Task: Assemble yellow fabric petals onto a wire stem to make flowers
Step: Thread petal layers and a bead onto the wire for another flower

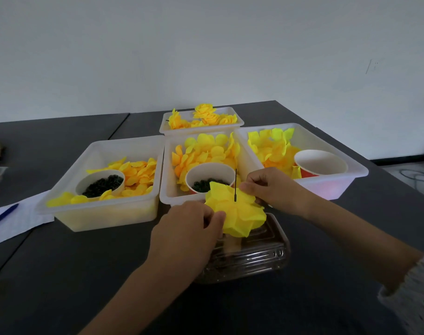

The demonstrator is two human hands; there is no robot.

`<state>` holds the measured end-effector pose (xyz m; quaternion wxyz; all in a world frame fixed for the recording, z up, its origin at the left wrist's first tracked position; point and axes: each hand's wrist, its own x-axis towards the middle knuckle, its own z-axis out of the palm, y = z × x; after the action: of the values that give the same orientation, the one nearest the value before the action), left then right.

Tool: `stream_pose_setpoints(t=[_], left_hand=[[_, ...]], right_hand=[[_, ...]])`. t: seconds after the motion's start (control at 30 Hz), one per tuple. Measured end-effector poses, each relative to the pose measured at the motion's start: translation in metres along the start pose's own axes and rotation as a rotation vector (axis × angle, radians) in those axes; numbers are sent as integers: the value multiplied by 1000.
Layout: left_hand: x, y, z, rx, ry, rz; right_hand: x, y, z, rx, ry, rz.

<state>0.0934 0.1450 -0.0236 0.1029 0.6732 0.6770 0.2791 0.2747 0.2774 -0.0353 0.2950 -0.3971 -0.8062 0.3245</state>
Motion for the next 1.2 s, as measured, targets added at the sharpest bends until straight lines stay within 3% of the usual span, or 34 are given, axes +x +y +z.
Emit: stream_pose_setpoints(t=[0.2, 0.4, 0.53, 0.63, 0.7, 0.8, 0.87, 0.97, 1.2], left_hand=[[-1, -7, 11, -24, -16, -12], [-5, -12, 10, -205, -35, -51], [-10, -16, 0, -231, 48, -69], [-11, -23, -10, -224, 92, -76], [-10, -30, -18, -233, 105, -74], [-6, -36, -27, -228, 123, -61], [-4, -37, -30, -240, 140, -56], [0, -35, -33, -253, 160, -33], [4, -29, -36, -266, 180, -7]], right_hand=[[-8, 7, 8, -21, -3, -2], [-16, 5, 8, 35, 2, 24], [-3, 0, -18, 140, 204, 159], [18, 6, -56, -64, 332, 281], [29, 9, -81, -148, 325, 299], [40, 22, -104, -619, 204, 257], [43, 35, -107, -802, 47, 258], [43, 51, -103, -950, -115, 304], [51, 67, -97, -1041, -214, 301]])
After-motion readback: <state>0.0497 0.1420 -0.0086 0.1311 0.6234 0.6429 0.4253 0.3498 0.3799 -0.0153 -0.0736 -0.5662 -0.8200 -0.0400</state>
